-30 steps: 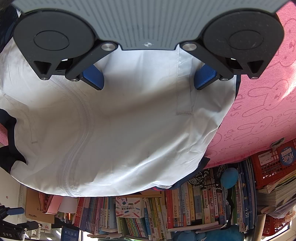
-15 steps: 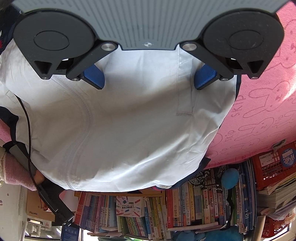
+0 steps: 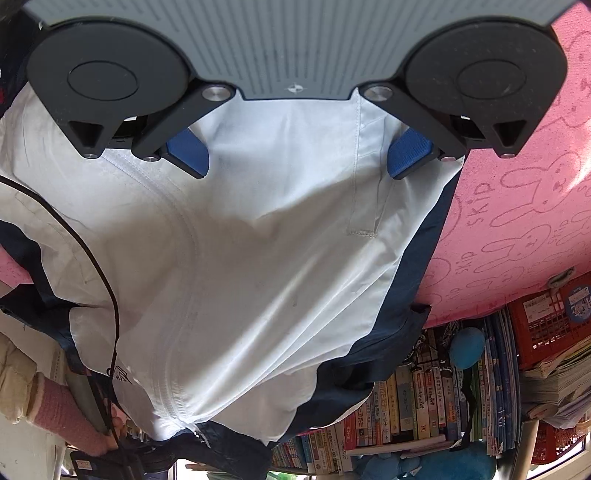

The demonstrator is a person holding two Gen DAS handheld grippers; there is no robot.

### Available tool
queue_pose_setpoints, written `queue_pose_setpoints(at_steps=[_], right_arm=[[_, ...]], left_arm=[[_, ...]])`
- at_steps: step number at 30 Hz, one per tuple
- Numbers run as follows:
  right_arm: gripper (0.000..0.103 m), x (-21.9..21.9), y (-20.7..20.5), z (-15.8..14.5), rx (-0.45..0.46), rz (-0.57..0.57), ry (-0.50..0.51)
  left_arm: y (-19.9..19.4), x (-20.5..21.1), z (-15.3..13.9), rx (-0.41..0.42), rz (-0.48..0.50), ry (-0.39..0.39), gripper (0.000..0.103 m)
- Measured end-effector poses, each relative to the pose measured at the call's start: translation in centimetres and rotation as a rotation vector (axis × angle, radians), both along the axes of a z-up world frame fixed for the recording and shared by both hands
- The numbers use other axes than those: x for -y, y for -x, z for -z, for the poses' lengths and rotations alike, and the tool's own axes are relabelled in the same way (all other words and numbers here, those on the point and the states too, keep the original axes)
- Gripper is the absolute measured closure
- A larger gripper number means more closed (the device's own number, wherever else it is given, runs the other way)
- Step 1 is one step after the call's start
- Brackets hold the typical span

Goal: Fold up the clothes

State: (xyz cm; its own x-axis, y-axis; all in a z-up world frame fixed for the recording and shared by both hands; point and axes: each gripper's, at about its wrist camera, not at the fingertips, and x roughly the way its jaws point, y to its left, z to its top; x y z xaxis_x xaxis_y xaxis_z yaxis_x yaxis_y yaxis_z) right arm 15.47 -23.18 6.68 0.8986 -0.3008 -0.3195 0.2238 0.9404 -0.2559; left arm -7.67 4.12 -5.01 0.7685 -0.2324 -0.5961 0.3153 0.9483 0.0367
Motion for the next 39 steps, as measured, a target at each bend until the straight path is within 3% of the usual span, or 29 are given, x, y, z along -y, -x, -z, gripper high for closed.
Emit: queue_pose_setpoints(at_steps=[3, 5, 8, 10, 11, 13, 15, 18, 22, 24, 26, 27, 28, 29, 31, 36, 38, 39], right_arm=[[0.075, 1.8, -3.8, 6.4, -0.362, 0.110, -0.060], [0.063, 2.8, -3.6, 8.5, -0.431, 0.150, -0.145], [0.041, 2.5, -1.5, 6.9, -0.338, 0.162, -0.194], [0.026, 1.6, 0.0, 4.3, -0.254, 0.096, -0.246], [0.023, 1.0, 0.4, 2.9, -0.224, 0.032, -0.284], [0.003, -2.3, 0.2, 0.6, -0.232, -0.168, -0.334], [0.000, -7.4, 0.0, 0.3, -0.304, -0.379, -0.330], [0.000, -16.0, -1.0, 2.2, -0.427, -0.542, -0.282], [0.000, -24.8, -3.9, 6.8, -0.503, -0.477, -0.149], [0.000, -26.6, -5.4, 8.3, -0.521, -0.414, -0.108], [0.011, -26.4, -5.7, 8.8, -0.520, -0.422, -0.123], [0.041, -26.4, -5.9, 9.0, -0.519, -0.427, -0.132], [0.080, -26.3, -6.1, 9.3, -0.518, -0.432, -0.141], [0.087, -25.5, -6.0, 8.8, -0.519, -0.444, -0.187], [0.094, -22.7, -5.3, 7.2, -0.470, -0.452, -0.274], [0.094, -13.9, 0.1, 2.4, -0.276, -0.464, -0.332], [0.094, -9.8, 3.9, 1.5, -0.248, -0.461, -0.348], [0.094, -7.8, 5.8, 1.1, -0.236, -0.460, -0.356]], left_arm=[[-0.2, -0.5, 0.1, -0.010, -0.005, 0.015, 0.000], [-0.3, -0.7, 0.2, -0.017, -0.006, 0.028, 0.000], [-0.4, -1.0, 0.2, -0.024, -0.006, 0.039, 0.000], [-0.4, -1.1, 0.3, -0.024, -0.006, 0.038, 0.000], [-0.4, -1.1, 0.3, -0.024, -0.006, 0.039, 0.000], [-0.3, -1.1, 0.3, -0.024, -0.007, 0.038, 0.000], [-0.3, -1.1, 0.3, -0.023, -0.008, 0.038, 0.000], [-0.5, -1.1, 0.3, -0.021, -0.010, 0.037, 0.000], [-0.5, -1.3, 0.3, -0.021, -0.010, 0.045, 0.000], [-0.4, -1.4, 0.2, -0.021, -0.011, 0.046, 0.000], [-0.4, -1.5, 0.2, -0.021, -0.011, 0.049, 0.000], [-0.3, -1.6, 0.2, -0.021, -0.010, 0.051, 0.000], [-0.3, -1.7, 0.2, -0.021, -0.009, 0.054, 0.000], [-0.3, -1.8, 0.1, -0.021, -0.009, 0.060, 0.000], [-0.3, -2.0, 0.1, -0.021, -0.006, 0.075, 0.000], [0.1, -2.2, -0.1, -0.015, 0.041, 0.129, 0.000], [0.6, -3.1, -0.4, -0.005, 0.110, 0.212, 0.000], [0.8, -4.1, -0.6, -0.006, 0.156, 0.295, 0.000]])
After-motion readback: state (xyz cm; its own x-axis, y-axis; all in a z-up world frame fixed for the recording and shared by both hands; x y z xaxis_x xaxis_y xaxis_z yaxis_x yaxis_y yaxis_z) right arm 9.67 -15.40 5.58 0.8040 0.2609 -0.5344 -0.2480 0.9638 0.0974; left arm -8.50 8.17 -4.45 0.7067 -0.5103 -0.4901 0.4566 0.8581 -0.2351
